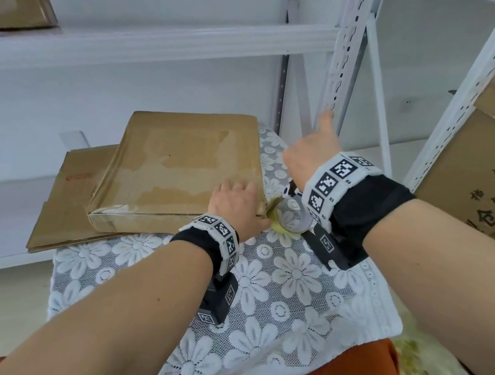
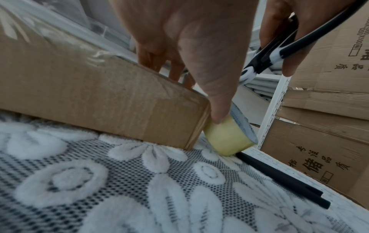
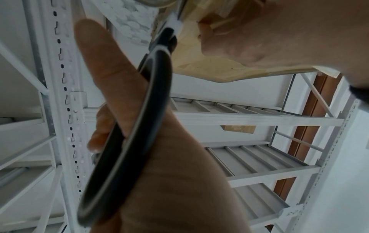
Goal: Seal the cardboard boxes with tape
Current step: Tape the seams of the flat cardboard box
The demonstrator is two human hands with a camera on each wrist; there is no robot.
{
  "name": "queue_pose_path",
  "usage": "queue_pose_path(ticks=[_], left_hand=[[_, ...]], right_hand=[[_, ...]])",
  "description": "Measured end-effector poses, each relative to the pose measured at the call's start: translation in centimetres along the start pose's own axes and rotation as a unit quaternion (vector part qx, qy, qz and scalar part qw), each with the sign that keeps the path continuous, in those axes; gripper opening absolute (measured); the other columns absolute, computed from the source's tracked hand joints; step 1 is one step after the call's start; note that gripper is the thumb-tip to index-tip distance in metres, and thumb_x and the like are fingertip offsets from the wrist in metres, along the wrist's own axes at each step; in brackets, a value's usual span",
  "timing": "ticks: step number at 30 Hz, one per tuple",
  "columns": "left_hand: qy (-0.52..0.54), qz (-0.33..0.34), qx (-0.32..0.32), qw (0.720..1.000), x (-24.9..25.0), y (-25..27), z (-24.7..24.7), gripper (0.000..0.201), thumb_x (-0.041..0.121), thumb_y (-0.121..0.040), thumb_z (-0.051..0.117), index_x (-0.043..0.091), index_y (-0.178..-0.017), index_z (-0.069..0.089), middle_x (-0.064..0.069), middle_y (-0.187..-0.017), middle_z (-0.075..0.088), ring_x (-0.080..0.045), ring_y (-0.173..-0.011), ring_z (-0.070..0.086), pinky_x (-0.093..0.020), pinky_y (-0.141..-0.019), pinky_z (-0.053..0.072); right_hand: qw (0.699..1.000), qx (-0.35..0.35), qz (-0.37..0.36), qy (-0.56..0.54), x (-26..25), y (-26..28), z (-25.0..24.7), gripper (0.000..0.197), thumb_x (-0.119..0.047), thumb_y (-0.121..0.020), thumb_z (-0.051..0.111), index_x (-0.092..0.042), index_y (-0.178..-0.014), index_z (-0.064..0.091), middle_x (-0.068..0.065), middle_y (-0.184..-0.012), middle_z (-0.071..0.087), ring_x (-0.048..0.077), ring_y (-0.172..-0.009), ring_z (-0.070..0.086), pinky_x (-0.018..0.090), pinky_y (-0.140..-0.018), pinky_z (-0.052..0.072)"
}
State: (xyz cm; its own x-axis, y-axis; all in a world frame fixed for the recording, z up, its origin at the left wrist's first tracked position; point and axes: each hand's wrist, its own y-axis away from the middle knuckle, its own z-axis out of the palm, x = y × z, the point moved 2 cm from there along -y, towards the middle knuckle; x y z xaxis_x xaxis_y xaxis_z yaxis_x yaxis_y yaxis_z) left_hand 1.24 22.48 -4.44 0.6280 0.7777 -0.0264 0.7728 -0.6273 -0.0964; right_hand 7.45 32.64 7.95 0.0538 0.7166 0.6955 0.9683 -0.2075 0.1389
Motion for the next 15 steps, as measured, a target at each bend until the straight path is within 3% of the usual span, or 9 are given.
queue_pose_path(ticks=[2,4,6,8,12,14,15], left_hand=[[-0.006,-0.005,0.004,1.0,0.2,0.0,0.1,0.067,0.069,-0.084,0.049,0.014,-0.124,0.046,-0.009,-0.131,0.052,-0.031,-0.122,0.047,-0.042,-0.101,0.042],[-0.014,-0.009,0.007,1.0,0.1,0.0,0.3,0.071,0.071,-0.082,0.049,0.015,-0.124,0.045,-0.008,-0.13,0.052,-0.031,-0.12,0.049,-0.043,-0.1,0.043],[-0.021,-0.009,0.01,1.0,0.0,0.0,0.5,0.072,0.073,-0.08,0.052,0.016,-0.123,0.046,-0.007,-0.131,0.052,-0.03,-0.119,0.049,-0.044,-0.101,0.042],[-0.021,-0.009,0.016,1.0,0.0,0.0,0.6,0.071,0.073,-0.08,0.052,0.017,-0.122,0.046,-0.006,-0.131,0.052,-0.03,-0.119,0.049,-0.044,-0.101,0.041],[-0.022,-0.01,0.018,1.0,0.1,-0.2,0.7,0.072,0.074,-0.081,0.048,0.016,-0.123,0.046,-0.008,-0.132,0.053,-0.031,-0.12,0.049,-0.045,-0.103,0.04],[-0.022,-0.014,0.017,1.0,0.1,-0.3,0.7,0.072,0.075,-0.082,0.045,0.016,-0.122,0.047,-0.008,-0.131,0.054,-0.031,-0.12,0.049,-0.045,-0.103,0.039],[-0.024,-0.016,0.018,0.999,0.1,-0.3,0.8,0.072,0.076,-0.082,0.044,0.016,-0.121,0.047,-0.008,-0.129,0.055,-0.031,-0.119,0.05,-0.045,-0.102,0.04]], right_hand=[[1.0,-0.001,0.006,0.002,-0.2,-0.1,0.6,0.029,-0.015,-0.093,0.04,-0.02,-0.068,0.054,-0.01,-0.06,0.047,0.015,-0.062,0.045,0.061,-0.108,0.017],[0.999,-0.024,0.022,-0.005,-0.2,0.0,1.1,0.022,-0.026,-0.094,0.043,-0.022,-0.087,0.063,-0.006,-0.085,0.061,0.021,-0.09,0.054,0.065,-0.109,0.011],[0.997,-0.045,0.061,0.006,0.1,0.0,2.1,0.032,-0.04,-0.093,0.045,-0.022,-0.116,0.06,0.003,-0.12,0.055,0.027,-0.12,0.042,0.071,-0.107,0.003],[0.996,-0.043,0.08,0.003,0.9,0.3,2.7,0.042,-0.041,-0.092,0.044,-0.021,-0.128,0.054,0.008,-0.13,0.047,0.027,-0.126,0.035,0.074,-0.105,0.002],[0.989,-0.066,0.114,-0.069,3.3,1.1,4.1,0.043,-0.045,-0.086,0.054,-0.02,-0.121,0.054,0.01,-0.129,0.044,0.028,-0.126,0.035,0.071,-0.106,0.009],[0.976,-0.065,0.137,-0.157,4.1,1.2,5.5,0.041,-0.046,-0.081,0.061,-0.017,-0.109,0.057,0.006,-0.11,0.053,0.028,-0.115,0.046,0.062,-0.103,0.026],[0.959,-0.056,0.149,-0.233,4.3,1.3,6.4,0.041,-0.047,-0.079,0.065,-0.014,-0.102,0.06,0.003,-0.097,0.056,0.027,-0.102,0.053,0.051,-0.095,0.04]])
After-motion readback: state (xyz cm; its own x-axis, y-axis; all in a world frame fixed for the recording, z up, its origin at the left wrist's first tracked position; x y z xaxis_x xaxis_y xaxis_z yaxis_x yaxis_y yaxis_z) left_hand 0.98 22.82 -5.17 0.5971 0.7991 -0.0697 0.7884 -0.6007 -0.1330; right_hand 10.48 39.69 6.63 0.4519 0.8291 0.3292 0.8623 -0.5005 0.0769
